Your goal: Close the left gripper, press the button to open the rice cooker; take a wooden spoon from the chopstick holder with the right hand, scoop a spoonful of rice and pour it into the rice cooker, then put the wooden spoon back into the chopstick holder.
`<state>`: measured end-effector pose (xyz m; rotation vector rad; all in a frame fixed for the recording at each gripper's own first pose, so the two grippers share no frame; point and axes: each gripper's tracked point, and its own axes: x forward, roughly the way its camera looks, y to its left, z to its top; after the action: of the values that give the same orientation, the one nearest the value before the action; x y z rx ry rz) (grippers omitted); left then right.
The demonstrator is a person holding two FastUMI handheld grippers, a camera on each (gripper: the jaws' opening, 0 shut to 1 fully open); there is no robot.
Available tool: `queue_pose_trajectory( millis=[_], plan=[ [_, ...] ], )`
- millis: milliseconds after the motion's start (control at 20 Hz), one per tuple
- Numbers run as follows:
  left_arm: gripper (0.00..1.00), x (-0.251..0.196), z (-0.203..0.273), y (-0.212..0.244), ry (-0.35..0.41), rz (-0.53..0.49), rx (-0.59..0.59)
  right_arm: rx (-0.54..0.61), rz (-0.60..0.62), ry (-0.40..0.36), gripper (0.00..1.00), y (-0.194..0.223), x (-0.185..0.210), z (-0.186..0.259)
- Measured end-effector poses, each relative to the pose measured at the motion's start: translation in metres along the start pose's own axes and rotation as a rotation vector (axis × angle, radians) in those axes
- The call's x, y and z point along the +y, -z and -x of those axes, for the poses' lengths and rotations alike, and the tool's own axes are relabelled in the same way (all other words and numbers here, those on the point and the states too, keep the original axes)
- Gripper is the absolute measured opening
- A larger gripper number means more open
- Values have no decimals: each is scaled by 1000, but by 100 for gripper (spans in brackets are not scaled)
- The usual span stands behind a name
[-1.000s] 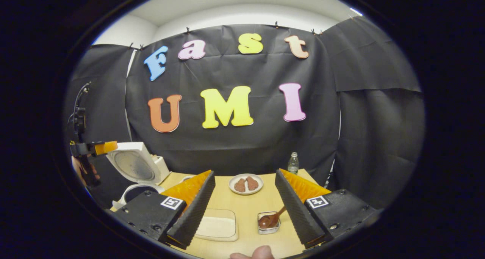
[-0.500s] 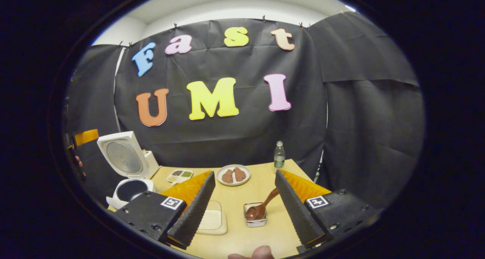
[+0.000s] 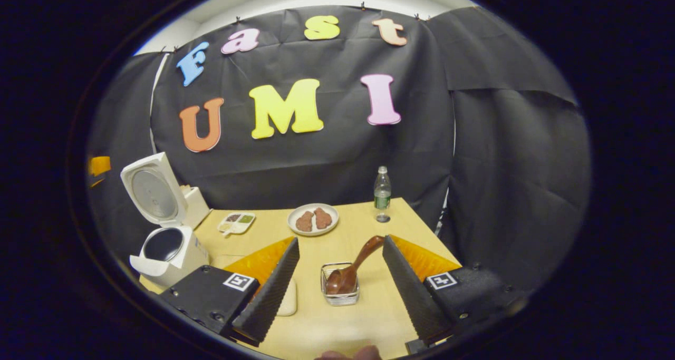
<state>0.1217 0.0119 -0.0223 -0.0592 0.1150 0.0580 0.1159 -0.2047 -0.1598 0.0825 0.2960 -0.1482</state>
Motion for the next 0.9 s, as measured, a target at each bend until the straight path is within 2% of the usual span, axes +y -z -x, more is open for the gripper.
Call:
queue_pose_trajectory(
  millis=[450, 550, 600, 650, 750, 800, 900],
  plan=[
    [94, -22, -17, 14, -28, -35, 70, 123, -36, -36, 100, 72, -33, -99],
    [94, -27, -21, 16, -35, -35, 82, 143, -40, -51, 95, 79, -35, -117],
    [95, -28, -23, 18, -41, -39, 86, 154, -45, -64, 96, 82, -34, -125],
    [94, -28, -24, 18, -49, -40, 90, 163, -48, -78, 89, 85, -32, -133],
    [94, -29, -26, 21, -65, -40, 99, 186, -53, -112, 87, 93, -27, -146],
    [94, -29, -26, 21, -72, -41, 101, 197, -54, -118, 76, 96, -27, -151],
    [94, -29, -26, 22, -86, -43, 103, 211, -65, -128, 73, 100, -26, -158]
  ],
)
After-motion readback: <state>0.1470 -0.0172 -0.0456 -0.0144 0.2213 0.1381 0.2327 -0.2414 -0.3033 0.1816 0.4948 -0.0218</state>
